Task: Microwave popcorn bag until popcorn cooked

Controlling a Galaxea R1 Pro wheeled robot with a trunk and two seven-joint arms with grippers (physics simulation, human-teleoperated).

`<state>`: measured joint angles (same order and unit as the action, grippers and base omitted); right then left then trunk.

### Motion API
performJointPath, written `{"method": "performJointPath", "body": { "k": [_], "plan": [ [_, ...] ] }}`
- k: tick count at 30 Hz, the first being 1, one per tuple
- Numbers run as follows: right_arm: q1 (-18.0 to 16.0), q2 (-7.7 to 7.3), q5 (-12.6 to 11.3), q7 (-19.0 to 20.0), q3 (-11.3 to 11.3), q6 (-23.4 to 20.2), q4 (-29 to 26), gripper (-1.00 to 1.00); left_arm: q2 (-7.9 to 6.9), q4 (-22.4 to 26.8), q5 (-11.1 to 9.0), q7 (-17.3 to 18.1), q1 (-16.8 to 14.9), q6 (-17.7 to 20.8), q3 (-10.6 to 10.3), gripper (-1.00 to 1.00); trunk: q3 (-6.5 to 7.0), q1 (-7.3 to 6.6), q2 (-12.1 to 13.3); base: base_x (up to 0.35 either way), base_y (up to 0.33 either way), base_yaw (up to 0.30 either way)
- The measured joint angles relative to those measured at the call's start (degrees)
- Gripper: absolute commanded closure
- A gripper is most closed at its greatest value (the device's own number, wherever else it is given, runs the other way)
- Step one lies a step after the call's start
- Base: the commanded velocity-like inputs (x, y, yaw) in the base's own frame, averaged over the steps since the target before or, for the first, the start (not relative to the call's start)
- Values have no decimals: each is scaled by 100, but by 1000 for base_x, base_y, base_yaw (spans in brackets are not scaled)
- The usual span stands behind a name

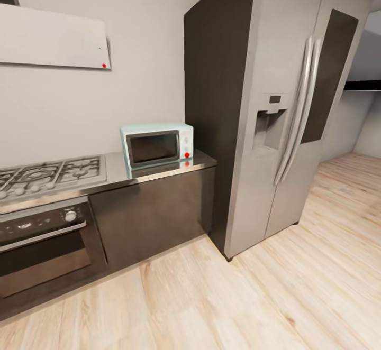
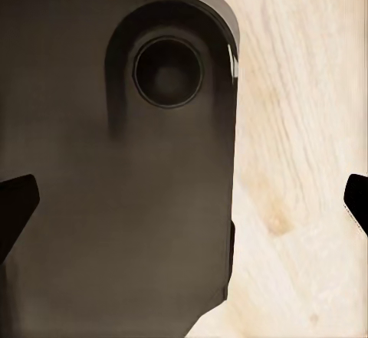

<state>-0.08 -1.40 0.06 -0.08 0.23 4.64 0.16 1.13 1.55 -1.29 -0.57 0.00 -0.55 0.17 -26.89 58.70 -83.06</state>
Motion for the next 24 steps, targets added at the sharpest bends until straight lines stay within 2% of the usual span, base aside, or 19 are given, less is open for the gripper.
{"method": "performJointPath", "body": {
  "k": [24],
  "plan": [
    [0, 7, 8, 0, 1, 0, 0, -100, 0, 0, -4, -2, 0, 5, 0, -100, 0, 0, 0, 316, -1, 0]
  ]
}}
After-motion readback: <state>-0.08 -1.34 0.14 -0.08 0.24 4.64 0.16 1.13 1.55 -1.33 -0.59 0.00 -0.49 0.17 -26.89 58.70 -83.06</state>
